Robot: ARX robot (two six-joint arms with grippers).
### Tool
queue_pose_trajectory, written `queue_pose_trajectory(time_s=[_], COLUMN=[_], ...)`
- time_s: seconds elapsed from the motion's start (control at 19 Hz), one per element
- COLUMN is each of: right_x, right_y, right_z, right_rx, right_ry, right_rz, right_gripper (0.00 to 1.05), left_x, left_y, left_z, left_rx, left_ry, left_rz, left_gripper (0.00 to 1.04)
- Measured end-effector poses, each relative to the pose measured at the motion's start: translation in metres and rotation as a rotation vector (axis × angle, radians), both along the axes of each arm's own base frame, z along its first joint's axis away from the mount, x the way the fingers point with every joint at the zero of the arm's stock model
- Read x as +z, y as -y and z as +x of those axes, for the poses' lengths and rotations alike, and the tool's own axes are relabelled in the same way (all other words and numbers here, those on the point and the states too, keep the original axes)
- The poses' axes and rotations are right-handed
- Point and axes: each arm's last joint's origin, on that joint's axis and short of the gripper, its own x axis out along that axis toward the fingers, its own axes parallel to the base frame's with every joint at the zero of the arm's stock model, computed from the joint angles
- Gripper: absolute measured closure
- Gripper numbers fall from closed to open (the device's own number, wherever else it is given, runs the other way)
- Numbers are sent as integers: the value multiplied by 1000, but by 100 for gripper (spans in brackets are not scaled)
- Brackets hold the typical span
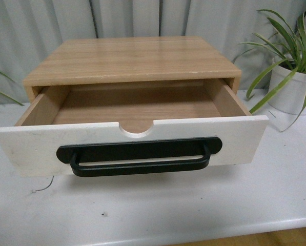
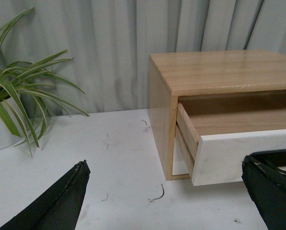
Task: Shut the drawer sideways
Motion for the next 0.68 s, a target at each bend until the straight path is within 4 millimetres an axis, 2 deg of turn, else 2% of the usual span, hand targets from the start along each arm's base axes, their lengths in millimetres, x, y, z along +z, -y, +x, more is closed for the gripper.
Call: queue_pose_trajectory(time_s=[0.68], right_x=[0], right_y=[0], right_z=[0], right_rx=[0], right_ry=[0], right_rz=[0], right_gripper=[6], left_x=[0], left_y=[0], left_z=[0], left_rx=[0], left_ry=[0], left_rz=[0], left_gripper=[7])
